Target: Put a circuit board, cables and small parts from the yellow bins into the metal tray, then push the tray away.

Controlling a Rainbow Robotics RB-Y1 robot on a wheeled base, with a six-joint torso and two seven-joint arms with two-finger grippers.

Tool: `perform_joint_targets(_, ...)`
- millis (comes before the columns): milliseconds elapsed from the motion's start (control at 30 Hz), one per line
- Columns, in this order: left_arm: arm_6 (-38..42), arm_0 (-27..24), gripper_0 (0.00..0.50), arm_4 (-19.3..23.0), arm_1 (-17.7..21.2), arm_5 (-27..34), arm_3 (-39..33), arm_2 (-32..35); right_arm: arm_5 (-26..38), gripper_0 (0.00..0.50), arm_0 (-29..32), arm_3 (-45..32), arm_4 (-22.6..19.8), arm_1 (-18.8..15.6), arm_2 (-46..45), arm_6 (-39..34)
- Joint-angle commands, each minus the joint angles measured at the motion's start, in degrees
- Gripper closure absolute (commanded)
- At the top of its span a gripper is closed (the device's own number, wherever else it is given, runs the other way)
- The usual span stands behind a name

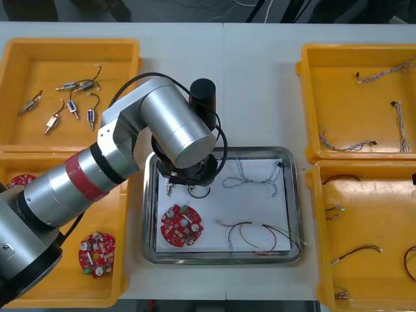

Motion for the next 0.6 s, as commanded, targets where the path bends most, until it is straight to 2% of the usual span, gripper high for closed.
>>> perform_joint_targets(33,5.1,0.5,0.0,-1.2,1.1,-1.0,-0.7,-0.9,0.2,0.0,0.6,-1.8,-0.1,0.4,0.3,-2.4)
perform_joint_targets(300,5.2,0.4,0.0,-1.5,1.2,-1.6,-1.1,-0.5,0.2,0.0,0.6,-1.8,-0.1,0.4,0.3,-2.6)
perform_joint_targets(500,5.1,0.3,0.0,-0.4,1.5,2.1,-3.8,3.4,0.2,0.0,0.6,-1.8,-0.3,0.4,0.2,-2.6)
perform_joint_targets(600,4.9,0.1,0.0,0.7,2.0,6.0,-6.4,6.8,0.2,0.0,0.6,-2.0,-0.7,0.4,0.2,-2.6)
